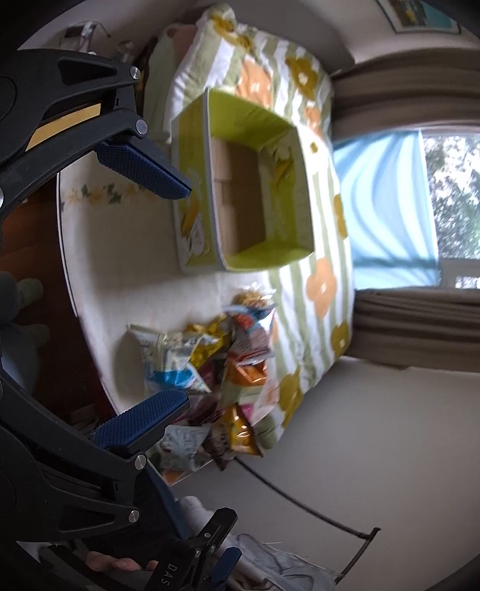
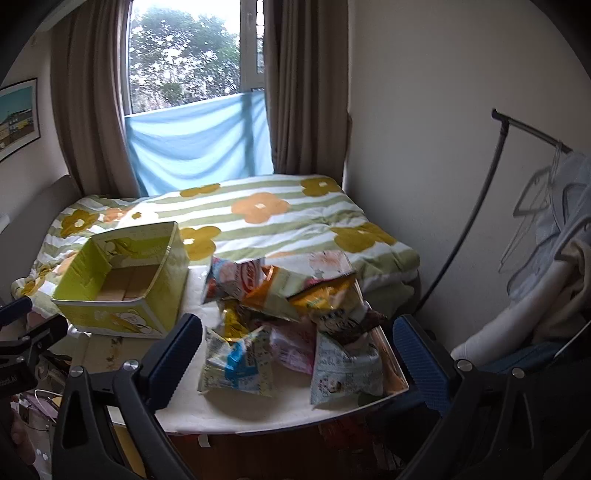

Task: Organize snacks
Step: 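Reach the left tool to the blue-white chip bag and grasp it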

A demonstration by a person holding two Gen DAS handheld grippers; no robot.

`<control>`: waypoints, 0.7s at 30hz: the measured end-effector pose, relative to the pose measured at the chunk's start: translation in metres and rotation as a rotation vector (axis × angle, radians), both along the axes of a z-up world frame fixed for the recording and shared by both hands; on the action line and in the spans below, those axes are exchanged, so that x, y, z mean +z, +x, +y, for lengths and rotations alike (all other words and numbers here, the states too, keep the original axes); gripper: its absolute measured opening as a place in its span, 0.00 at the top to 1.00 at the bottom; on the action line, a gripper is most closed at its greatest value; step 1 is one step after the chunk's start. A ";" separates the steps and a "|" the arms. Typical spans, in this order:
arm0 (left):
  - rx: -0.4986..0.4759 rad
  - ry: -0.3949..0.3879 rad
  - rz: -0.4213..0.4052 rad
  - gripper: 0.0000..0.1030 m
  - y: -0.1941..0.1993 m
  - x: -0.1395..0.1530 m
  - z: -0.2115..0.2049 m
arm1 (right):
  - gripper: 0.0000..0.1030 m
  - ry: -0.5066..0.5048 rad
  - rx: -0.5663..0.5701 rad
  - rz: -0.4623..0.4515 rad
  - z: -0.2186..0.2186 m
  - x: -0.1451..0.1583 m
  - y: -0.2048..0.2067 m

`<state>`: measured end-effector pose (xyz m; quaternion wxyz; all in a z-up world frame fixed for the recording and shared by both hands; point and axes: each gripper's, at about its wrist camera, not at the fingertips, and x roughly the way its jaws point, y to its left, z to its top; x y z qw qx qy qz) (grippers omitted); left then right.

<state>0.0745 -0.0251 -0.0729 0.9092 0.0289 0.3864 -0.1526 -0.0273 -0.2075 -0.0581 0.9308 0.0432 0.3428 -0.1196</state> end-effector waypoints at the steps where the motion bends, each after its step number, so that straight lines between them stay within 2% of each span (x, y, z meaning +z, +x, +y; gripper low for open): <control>1: -0.012 -0.003 0.019 0.01 0.004 -0.007 -0.004 | 0.00 -0.001 -0.007 0.009 -0.004 -0.003 0.001; 6: -0.062 -0.031 0.153 0.01 0.025 -0.043 -0.033 | 0.00 -0.009 -0.018 0.050 -0.029 -0.018 0.013; 12: -0.085 -0.086 0.305 0.01 0.053 -0.087 -0.075 | 0.00 0.000 0.046 0.122 -0.064 -0.048 0.043; 16: -0.067 -0.045 0.395 0.01 0.071 -0.120 -0.109 | 0.00 0.000 0.110 0.179 -0.081 -0.071 0.067; 21: -0.004 -0.011 0.463 0.01 0.083 -0.159 -0.140 | 0.00 -0.002 0.212 0.230 -0.098 -0.103 0.099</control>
